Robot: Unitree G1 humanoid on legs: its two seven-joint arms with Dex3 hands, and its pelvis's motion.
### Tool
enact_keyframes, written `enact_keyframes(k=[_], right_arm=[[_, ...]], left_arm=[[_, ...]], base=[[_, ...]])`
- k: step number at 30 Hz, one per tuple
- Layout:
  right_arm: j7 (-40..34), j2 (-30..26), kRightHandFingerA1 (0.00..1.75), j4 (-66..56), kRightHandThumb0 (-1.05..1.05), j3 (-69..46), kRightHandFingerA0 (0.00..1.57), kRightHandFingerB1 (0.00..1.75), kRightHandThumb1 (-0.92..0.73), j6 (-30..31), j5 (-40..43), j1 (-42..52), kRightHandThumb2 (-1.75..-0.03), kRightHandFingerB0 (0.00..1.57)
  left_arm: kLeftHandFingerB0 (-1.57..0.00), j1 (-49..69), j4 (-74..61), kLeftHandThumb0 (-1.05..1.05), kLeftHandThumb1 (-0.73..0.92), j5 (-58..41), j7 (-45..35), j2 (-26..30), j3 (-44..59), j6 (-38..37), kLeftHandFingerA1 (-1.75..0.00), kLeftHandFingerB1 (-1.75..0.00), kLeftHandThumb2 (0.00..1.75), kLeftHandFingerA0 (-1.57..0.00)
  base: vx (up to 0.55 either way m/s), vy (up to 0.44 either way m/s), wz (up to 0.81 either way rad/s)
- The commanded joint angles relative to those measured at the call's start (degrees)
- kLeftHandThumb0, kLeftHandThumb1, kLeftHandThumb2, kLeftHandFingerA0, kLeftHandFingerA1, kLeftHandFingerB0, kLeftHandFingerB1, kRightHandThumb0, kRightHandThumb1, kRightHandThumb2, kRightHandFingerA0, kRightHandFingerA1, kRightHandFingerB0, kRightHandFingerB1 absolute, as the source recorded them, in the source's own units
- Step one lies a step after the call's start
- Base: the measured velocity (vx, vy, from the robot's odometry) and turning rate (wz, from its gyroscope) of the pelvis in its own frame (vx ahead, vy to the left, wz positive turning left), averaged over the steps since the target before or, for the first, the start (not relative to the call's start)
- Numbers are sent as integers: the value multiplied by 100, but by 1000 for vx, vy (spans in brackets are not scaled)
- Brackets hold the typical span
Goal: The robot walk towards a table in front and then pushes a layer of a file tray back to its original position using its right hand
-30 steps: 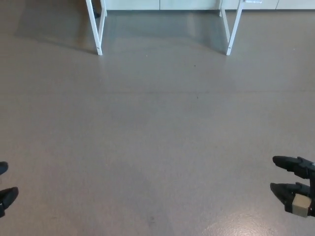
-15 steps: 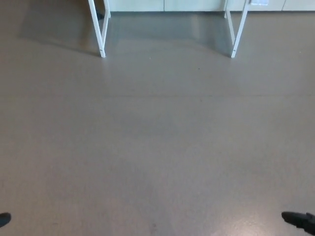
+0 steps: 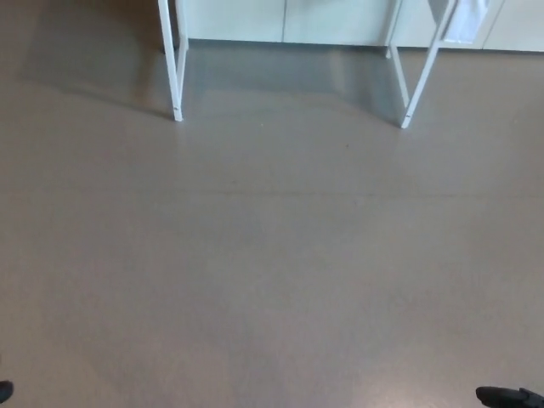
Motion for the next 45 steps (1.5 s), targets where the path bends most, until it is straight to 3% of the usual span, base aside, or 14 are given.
enact_keyframes(k=[1, 20, 36, 45], right_arm=[[-81, -135, 49, 22, -20, -2, 70, 44, -55, -74, -60, 29, -56, 51], [-21, -102, 52, 53, -15, -35, 70, 44, -56, -63, 81, -145, -56, 48], [-89, -111, 54, 246, -18, -29, 70, 46, -54, -219, 13, -303, -56, 51], [-193, -105, 51, 31, -16, 57, 71, 44, -56, 10, -60, -279, -56, 50]], left_arm=[[-43, 30, 6, -9, 64, 9, -2, 16, -22, -153, -47, -38, 58, -52], [-42, -100, -46, -10, 62, -42, 11, 40, -23, -16, -46, -39, 60, -48], [-42, -201, -69, -8, 62, -34, 42, 60, -35, -6, -47, -38, 58, -53], [-44, -256, 17, -7, 61, -32, 36, 86, -17, -11, -48, -39, 57, -55]], base=[[194, -126, 9], [221, -2, -4], [310, 25, 5], [367, -73, 12]])
